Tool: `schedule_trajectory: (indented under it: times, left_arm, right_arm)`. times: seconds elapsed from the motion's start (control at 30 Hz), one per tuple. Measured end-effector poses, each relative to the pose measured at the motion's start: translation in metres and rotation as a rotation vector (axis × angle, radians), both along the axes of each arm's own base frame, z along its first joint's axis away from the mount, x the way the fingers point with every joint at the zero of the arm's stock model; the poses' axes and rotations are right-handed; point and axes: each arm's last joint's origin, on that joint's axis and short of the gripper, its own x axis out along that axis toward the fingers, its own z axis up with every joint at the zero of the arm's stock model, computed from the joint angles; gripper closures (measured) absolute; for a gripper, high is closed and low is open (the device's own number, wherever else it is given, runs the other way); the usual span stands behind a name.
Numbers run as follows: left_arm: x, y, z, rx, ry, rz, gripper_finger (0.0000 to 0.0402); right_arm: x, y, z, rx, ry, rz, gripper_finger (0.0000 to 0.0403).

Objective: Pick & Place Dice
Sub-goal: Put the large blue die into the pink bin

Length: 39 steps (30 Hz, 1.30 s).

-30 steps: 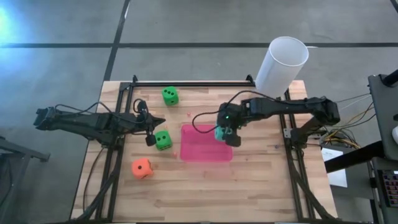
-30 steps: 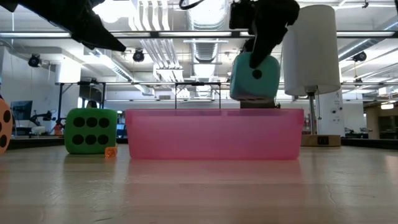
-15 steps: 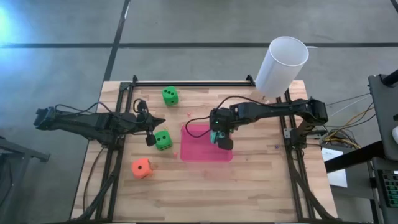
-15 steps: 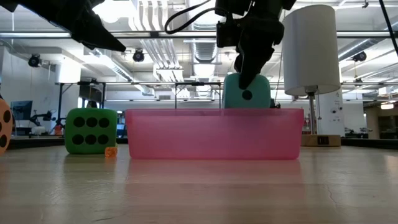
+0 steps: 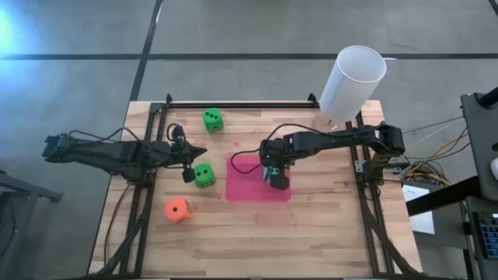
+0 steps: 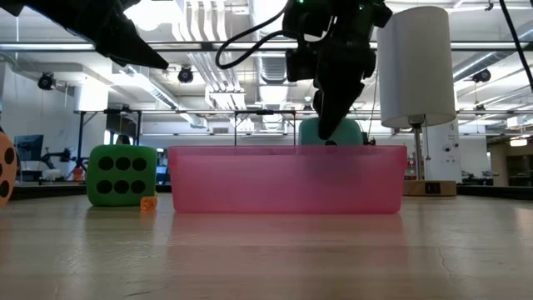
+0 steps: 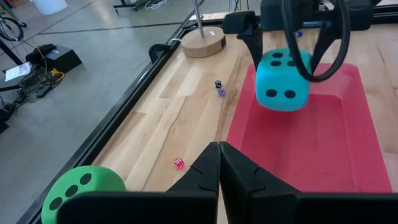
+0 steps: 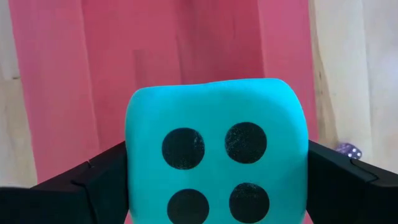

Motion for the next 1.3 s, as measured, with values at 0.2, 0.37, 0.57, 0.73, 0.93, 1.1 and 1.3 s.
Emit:
schedule_trajectory:
  times: [0.2, 0.37, 0.57, 0.73, 0.93, 1.1, 1.3]
  left_arm:
    - [0.0, 0.0, -0.0001, 0.0, 0.0, 0.0, 0.0394]
    - [0.0, 0.0, -0.0001, 0.0, 0.001, 0.0, 0.0394]
    - [0.0, 0.0, 0.0, 0.0, 0.0, 0.0, 0.0394]
    - [0.0, 0.0, 0.0, 0.0, 0.0, 0.0, 0.0394]
    - [0.0, 0.0, 0.0, 0.0, 0.0, 0.0, 0.0394]
    - [0.0, 0.0, 0.0, 0.0, 0.0, 0.0, 0.0394]
    - [0.0, 0.0, 0.0, 0.0, 0.0, 0.0, 0.0394]
  right_arm:
    - [0.0004, -0.0001, -0.0024, -0.009, -0.009, 0.017, 0.0048]
    - [-0.001, -0.001, -0.0064, -0.035, -0.002, 0.019, 0.003]
    - [-0.0019, -0.0036, -0.0088, -0.036, 0.001, 0.016, 0.0007]
    - [-0.0017, -0.0028, -0.0088, -0.036, -0.001, 0.019, 0.0004]
    - [-0.0015, -0.0028, -0.0087, -0.04, -0.003, 0.04, 0.0005]
    - [-0.002, -0.0026, -0.0089, -0.032, 0.002, 0.042, 0.0046]
    - [-0.0015, -0.0031, -0.0087, -0.044, -0.004, 0.062, 0.0049]
